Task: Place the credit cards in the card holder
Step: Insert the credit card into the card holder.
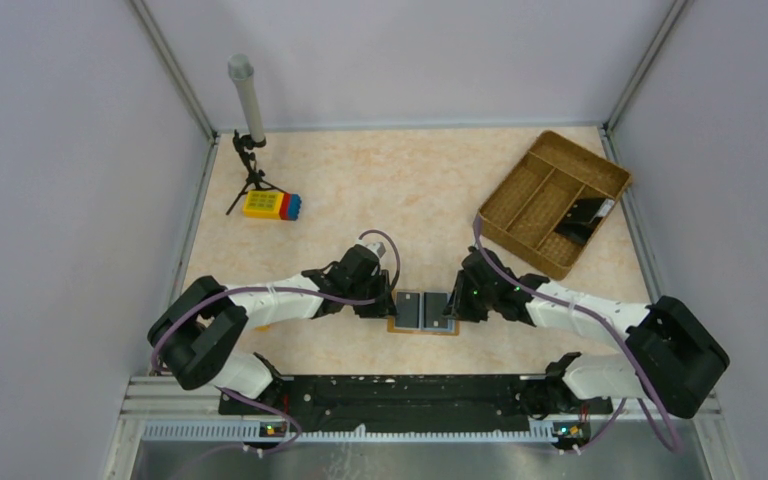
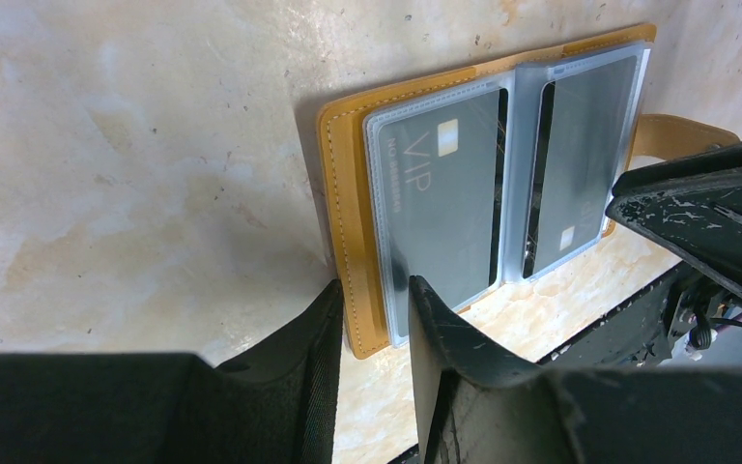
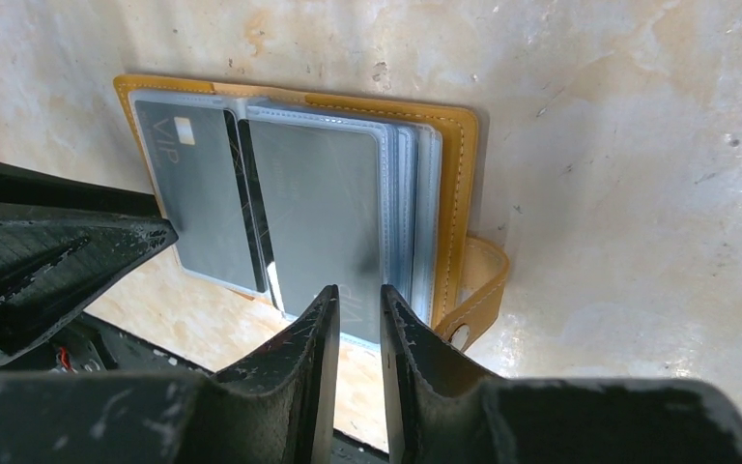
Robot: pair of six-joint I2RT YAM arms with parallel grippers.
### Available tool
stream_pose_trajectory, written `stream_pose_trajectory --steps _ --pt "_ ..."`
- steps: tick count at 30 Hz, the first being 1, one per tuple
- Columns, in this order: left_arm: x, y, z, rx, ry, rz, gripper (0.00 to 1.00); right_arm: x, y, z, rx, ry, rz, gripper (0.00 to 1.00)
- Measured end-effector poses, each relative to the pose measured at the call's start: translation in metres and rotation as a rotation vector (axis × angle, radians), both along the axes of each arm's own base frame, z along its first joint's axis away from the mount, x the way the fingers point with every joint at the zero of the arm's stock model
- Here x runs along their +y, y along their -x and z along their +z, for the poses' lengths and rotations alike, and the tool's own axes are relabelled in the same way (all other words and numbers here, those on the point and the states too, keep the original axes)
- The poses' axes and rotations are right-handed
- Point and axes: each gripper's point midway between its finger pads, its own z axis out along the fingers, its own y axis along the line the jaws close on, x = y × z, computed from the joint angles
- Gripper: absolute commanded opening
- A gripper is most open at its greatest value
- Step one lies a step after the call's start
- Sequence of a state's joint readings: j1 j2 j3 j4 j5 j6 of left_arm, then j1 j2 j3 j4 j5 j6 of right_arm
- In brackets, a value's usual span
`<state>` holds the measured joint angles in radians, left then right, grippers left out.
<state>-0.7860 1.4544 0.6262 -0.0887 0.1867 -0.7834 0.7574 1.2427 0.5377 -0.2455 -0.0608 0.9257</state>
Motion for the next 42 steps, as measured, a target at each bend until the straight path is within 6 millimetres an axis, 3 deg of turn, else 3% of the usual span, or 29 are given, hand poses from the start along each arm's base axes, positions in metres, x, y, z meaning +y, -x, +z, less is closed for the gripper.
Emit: stream_pose_trajectory --steps 30,42 --pt "0.0 0.0 0.0 0.001 0.0 0.0 0.32 -0.004 -0.003 -0.006 0.016 0.041 -0.028 0.22" --pt "-0.002 0.0 -0.001 0.008 0.008 -0.001 0.26 0.023 -0.002 -0.006 0.038 -0.065 0.057 0.25"
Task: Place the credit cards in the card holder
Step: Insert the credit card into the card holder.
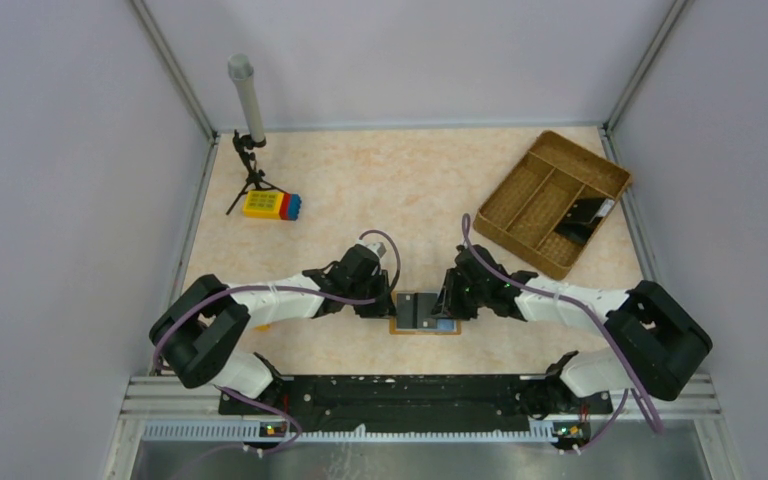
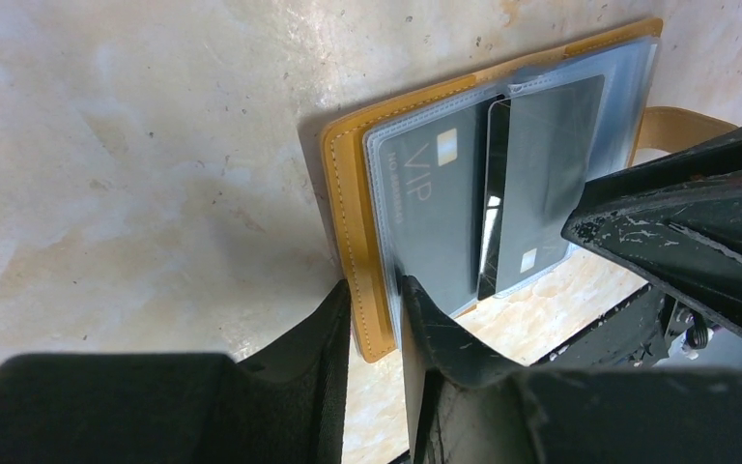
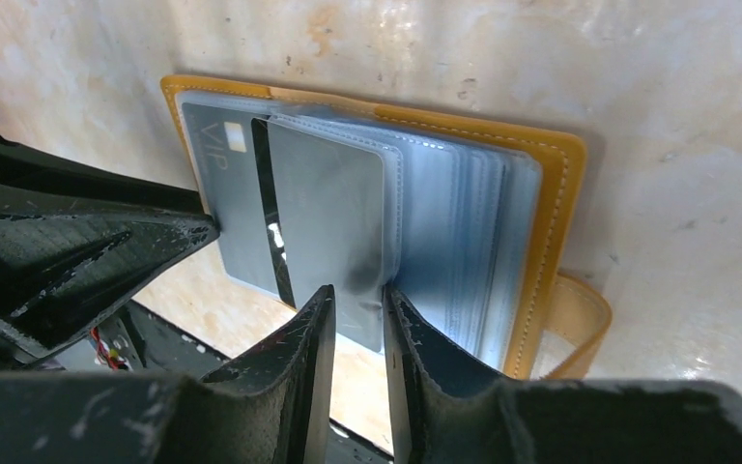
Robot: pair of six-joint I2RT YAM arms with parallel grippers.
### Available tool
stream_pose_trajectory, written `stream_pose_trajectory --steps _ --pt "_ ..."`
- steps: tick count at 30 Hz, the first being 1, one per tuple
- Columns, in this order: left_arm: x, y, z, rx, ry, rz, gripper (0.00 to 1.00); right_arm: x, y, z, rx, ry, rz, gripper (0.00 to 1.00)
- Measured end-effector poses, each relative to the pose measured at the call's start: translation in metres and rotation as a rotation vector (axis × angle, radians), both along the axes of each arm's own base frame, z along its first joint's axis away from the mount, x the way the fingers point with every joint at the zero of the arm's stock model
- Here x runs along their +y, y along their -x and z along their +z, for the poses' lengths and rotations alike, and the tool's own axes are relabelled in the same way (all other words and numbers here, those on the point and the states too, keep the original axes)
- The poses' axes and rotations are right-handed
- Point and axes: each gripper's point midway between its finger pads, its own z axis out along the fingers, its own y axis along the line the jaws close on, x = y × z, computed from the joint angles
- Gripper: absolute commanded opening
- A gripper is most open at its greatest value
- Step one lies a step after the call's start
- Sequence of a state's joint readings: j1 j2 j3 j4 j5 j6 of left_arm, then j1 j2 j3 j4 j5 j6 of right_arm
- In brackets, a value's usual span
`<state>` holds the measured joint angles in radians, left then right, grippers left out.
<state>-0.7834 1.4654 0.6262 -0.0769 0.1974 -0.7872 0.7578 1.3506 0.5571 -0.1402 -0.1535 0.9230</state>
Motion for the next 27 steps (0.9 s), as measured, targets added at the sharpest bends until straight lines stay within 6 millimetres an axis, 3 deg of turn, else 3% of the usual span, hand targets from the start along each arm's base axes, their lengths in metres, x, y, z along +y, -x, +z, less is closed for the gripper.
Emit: stream_pose_trajectory --steps 12,27 --pt "0.0 0.0 0.0 0.002 0.002 0.004 0.26 0.006 0.002 0.004 -0.019 -0.045 0.017 0.27" --pt "0.0 0.0 0.0 0.001 0.003 0.004 0.25 0.016 -0.003 0.028 -0.096 -0.129 0.031 0.27"
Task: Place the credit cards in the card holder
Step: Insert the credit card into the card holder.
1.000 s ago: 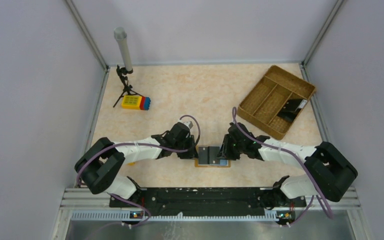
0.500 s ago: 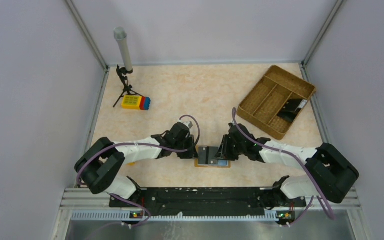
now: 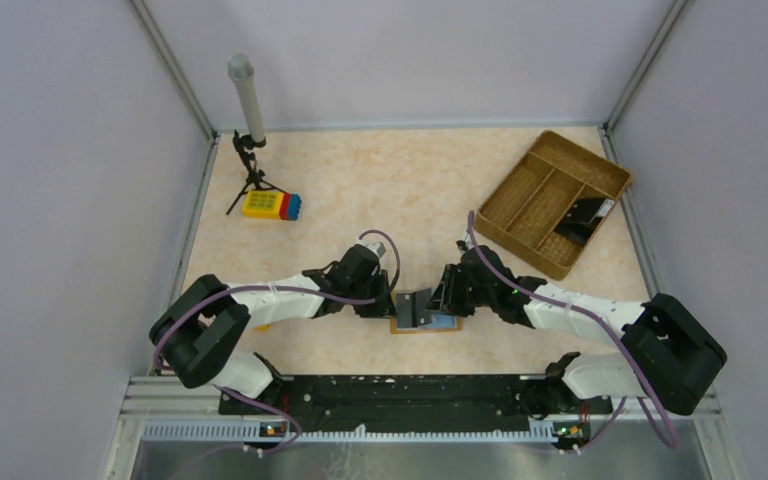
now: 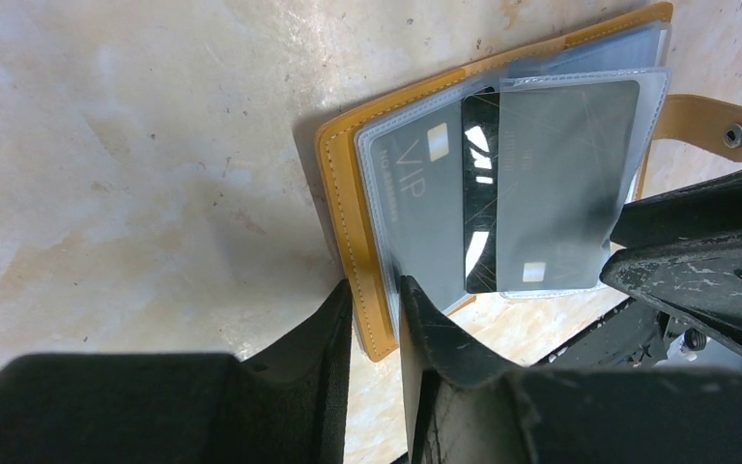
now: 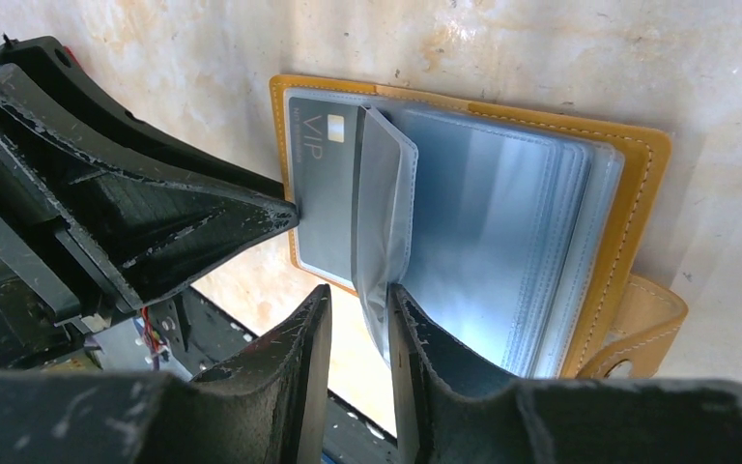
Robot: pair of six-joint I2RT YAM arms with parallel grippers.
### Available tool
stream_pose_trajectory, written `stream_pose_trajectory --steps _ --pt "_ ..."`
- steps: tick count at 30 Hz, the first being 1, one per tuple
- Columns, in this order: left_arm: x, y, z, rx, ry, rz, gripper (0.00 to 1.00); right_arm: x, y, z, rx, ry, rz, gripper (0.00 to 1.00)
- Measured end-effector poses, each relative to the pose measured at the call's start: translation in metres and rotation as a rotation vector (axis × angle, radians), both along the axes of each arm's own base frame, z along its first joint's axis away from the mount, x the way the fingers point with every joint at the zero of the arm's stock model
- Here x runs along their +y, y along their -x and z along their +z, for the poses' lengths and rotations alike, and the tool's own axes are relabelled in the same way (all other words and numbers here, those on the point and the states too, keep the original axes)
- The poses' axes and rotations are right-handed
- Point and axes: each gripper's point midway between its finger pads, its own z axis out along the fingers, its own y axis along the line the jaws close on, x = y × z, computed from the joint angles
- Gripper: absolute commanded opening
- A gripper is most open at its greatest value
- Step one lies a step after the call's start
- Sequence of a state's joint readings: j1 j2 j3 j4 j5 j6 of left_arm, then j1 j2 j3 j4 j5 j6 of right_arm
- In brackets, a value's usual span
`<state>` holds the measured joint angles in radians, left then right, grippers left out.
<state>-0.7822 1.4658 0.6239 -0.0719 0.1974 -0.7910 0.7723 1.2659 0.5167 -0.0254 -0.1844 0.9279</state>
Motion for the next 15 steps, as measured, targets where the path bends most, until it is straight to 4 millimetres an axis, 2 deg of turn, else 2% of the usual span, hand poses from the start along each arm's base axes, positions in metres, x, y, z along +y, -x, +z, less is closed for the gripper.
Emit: stream_pose_trajectory --steps 10,15 --pt "0.0 0.0 0.0 0.0 0.0 0.0 0.25 0.003 0.002 0.002 -0.018 0.007 0.024 0.28" --pt "0.0 0.0 0.0 0.0 -0.001 0.001 0.24 0.012 0.002 0.008 -0.043 0.004 0.055 0.27"
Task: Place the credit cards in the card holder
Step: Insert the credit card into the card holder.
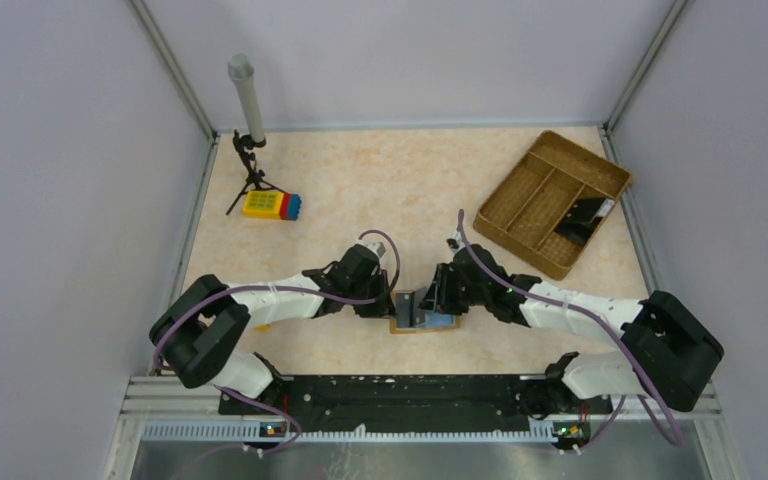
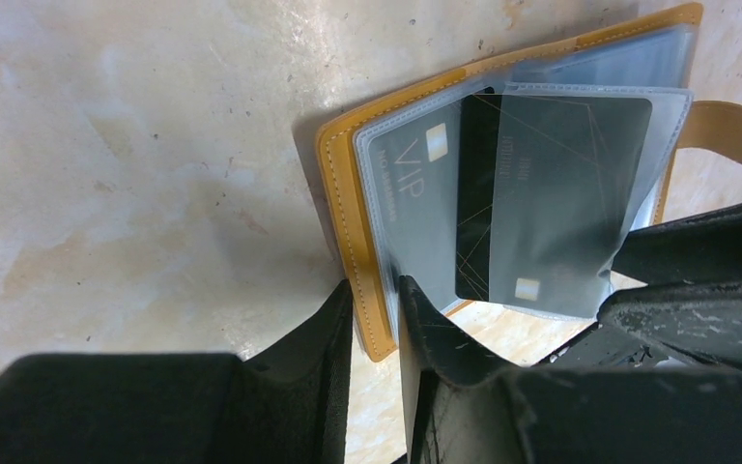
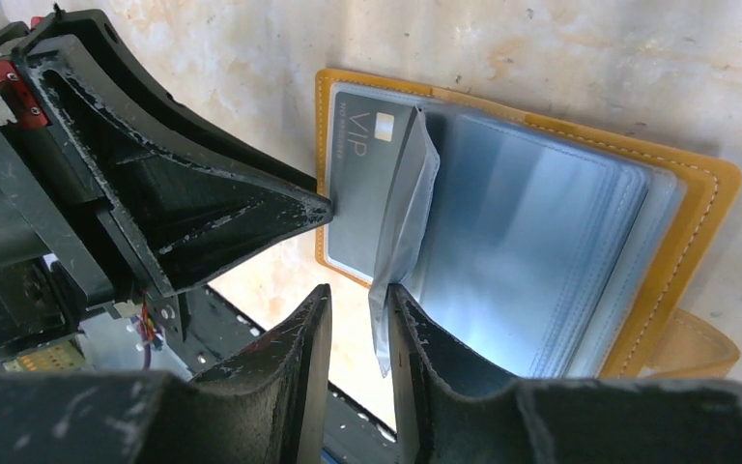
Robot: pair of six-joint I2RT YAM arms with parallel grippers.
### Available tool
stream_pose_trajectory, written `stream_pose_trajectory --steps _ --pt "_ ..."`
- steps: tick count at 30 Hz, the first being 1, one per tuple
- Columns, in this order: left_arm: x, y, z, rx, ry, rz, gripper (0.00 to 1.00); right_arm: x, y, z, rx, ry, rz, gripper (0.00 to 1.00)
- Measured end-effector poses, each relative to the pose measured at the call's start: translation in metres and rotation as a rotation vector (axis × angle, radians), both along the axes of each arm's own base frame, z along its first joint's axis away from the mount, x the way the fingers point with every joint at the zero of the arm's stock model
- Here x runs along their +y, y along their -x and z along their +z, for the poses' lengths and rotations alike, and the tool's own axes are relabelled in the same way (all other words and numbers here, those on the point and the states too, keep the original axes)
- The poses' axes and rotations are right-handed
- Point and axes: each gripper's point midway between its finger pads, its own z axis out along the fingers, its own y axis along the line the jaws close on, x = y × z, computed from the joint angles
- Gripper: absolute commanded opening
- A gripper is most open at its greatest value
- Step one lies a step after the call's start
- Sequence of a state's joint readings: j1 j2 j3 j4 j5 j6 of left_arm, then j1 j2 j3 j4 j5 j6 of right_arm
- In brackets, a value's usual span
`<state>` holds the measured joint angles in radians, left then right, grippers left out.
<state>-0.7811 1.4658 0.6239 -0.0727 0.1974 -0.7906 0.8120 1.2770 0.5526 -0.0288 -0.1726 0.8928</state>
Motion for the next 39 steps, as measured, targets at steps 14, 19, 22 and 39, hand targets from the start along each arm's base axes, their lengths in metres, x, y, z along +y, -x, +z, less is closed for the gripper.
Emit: stream_pose_trajectory --steps 14,19,22,39 --pt "0.001 0.0 -0.001 0.001 -0.005 0.004 0.17 0.007 -0.004 0.004 -0.075 0.033 0.017 0.31" --pt "0.002 -0.001 -0.002 0.0 -0.008 0.006 0.14 0.007 -0.007 0.007 -0.114 0.046 0.013 0.33" --pt "0.002 0.0 -0.002 0.0 -0.007 0.006 0.14 0.007 -0.012 0.01 -0.138 0.04 -0.003 0.33" --pt "-0.002 -0.002 -0.003 -0.002 0.006 0.009 0.11 -0.021 -0.023 0.035 -0.258 0.077 -0.118 0.56"
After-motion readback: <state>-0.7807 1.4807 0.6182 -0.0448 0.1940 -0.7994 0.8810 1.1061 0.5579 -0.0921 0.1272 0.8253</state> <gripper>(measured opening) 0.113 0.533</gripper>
